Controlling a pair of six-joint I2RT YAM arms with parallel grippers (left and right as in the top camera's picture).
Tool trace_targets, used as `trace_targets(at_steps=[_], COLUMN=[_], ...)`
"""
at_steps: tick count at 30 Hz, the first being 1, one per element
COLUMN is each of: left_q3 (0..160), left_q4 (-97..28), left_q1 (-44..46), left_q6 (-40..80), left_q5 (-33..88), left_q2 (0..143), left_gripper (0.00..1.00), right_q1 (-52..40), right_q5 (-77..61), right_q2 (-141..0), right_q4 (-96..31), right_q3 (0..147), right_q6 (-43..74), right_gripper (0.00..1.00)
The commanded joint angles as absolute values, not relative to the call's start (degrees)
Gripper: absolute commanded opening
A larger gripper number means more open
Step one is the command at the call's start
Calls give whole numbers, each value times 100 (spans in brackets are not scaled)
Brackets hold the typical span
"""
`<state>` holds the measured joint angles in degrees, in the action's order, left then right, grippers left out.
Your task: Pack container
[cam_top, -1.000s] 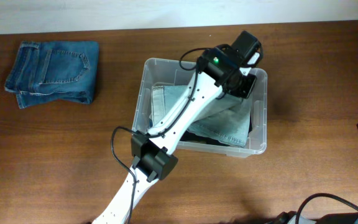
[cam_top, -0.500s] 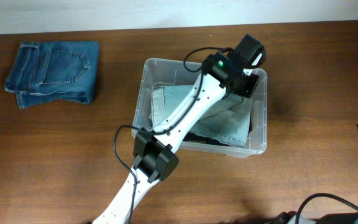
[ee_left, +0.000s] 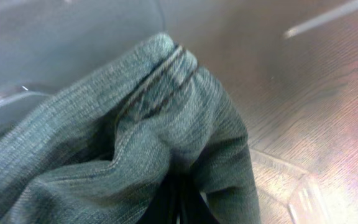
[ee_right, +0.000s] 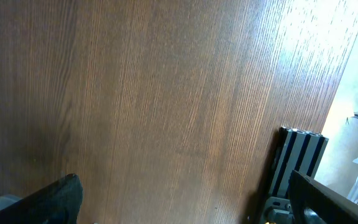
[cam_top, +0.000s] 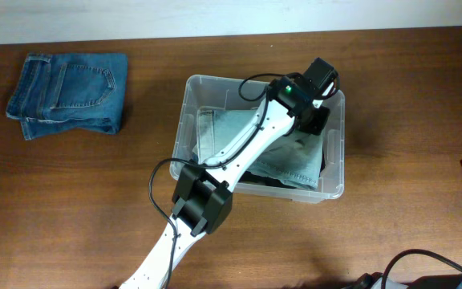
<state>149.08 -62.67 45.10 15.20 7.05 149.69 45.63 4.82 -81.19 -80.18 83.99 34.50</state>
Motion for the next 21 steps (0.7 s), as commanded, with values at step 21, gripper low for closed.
trace_targets(at_steps=[21], left_q3=[15091], left_q4=[-7933], left_q1=[4569], left_q6=[1490], left_q5=[604], left_q2=[13747], left_gripper=[4], right_q1=[4578], right_q5=[510], right_q2=[-8121], right_q4=[-8016], right_q3=[8372], right_q6=[3500], right_gripper=[98])
